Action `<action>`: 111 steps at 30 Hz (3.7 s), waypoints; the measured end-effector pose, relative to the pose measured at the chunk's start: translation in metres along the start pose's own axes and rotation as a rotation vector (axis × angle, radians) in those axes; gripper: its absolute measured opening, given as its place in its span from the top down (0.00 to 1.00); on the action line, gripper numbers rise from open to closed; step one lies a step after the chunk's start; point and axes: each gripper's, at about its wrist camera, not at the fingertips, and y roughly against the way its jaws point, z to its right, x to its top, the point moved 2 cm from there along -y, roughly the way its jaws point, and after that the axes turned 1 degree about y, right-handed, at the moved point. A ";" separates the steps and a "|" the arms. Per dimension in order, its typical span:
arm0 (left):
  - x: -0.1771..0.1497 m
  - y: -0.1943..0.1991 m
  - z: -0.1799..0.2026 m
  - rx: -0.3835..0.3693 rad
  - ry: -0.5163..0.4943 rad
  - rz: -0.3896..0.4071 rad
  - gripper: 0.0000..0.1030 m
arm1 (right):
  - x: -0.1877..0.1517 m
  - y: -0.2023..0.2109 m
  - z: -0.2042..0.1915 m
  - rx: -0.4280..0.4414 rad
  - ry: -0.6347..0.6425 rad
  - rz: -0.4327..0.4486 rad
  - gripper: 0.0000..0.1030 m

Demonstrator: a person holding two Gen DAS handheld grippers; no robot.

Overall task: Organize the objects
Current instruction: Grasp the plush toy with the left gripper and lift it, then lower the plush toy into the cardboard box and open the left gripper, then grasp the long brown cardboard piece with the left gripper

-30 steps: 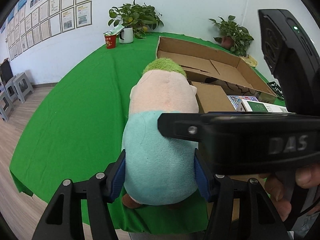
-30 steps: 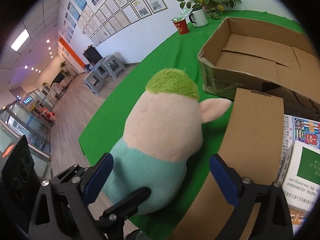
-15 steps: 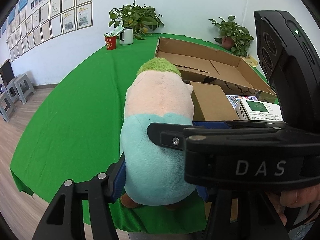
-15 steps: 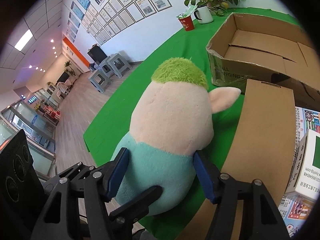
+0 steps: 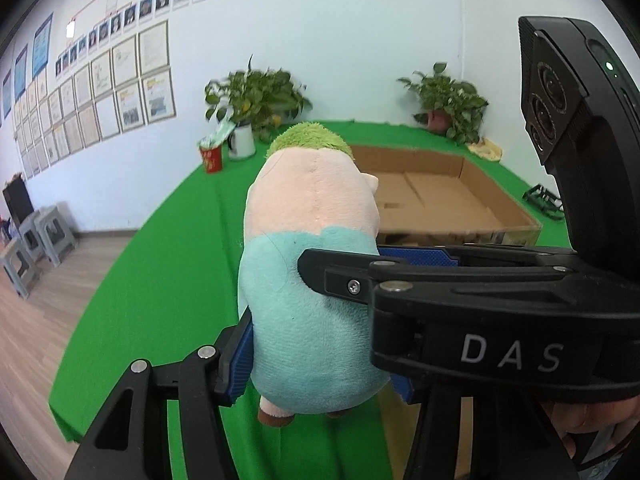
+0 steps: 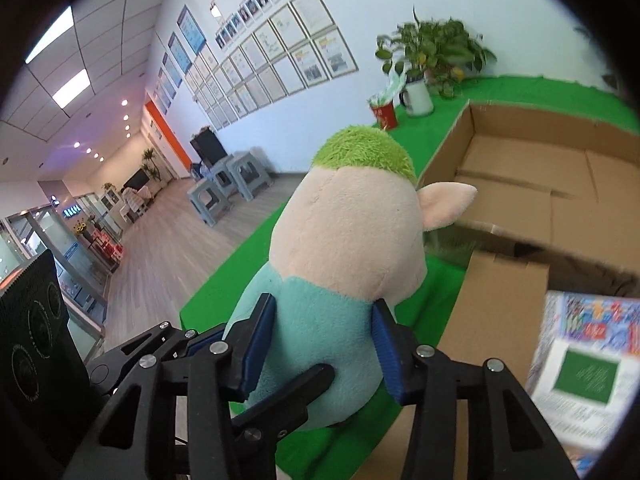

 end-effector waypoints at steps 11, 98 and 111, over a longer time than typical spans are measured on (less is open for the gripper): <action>0.129 -0.022 0.026 -0.064 -0.078 0.128 0.49 | 0.096 0.041 0.025 -0.087 0.062 0.149 0.57; 0.058 0.043 0.113 -0.015 -0.034 0.214 0.00 | -0.027 0.154 0.081 -0.709 0.111 0.246 0.01; 0.021 0.047 0.114 -0.051 -0.024 0.099 0.00 | -0.070 0.149 0.064 -0.564 0.078 0.164 0.01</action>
